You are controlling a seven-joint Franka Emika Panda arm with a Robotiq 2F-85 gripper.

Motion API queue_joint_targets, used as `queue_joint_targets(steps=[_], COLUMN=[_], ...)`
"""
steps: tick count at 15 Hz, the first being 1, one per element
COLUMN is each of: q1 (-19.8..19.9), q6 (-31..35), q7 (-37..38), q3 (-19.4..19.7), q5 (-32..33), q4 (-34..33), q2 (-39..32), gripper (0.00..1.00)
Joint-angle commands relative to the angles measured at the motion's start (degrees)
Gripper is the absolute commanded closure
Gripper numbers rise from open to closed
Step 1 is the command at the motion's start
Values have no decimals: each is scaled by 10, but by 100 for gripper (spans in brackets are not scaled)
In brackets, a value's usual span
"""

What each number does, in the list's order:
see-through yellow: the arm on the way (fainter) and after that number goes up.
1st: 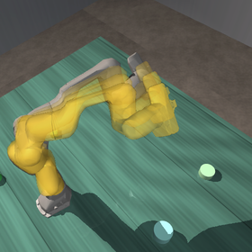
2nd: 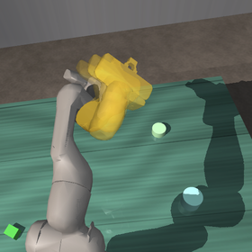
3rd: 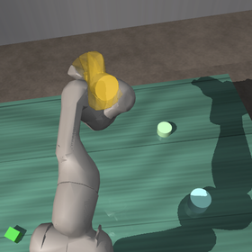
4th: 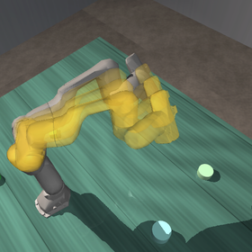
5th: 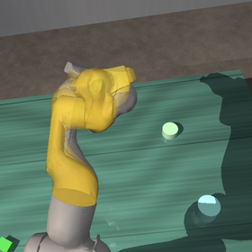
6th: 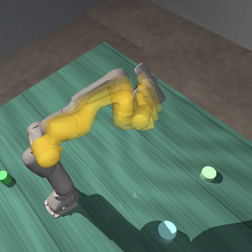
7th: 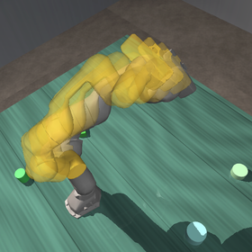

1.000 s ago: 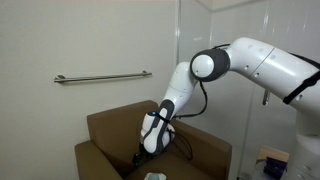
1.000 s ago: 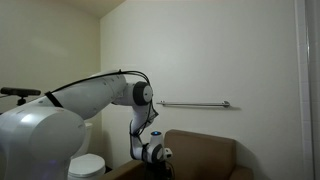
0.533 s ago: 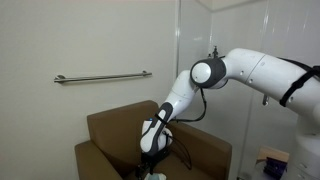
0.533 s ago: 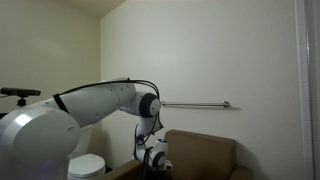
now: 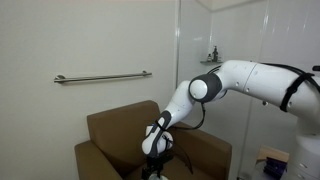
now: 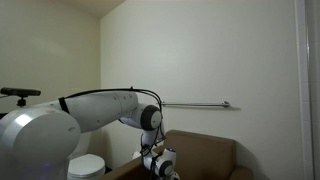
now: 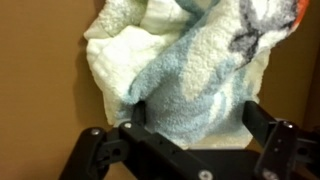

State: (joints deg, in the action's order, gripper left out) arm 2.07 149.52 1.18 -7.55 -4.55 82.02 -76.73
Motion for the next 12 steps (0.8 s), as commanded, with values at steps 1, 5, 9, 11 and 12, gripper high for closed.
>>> queue_joint_targets(steps=[1, 5, 9, 11, 12], q1=[-37, -45, -60, -69, -76], q6=[-84, -174, -137, -116, -108], q7=[16, -25, -3, 10, 17], q3=[13, -8, 9, 20, 26], q5=[-1, -2, -10, -7, -4], q4=[-97, -189, -127, -120, -119], q2=[-54, -117, -93, -92, -92], gripper=[0, 26, 53, 65, 70])
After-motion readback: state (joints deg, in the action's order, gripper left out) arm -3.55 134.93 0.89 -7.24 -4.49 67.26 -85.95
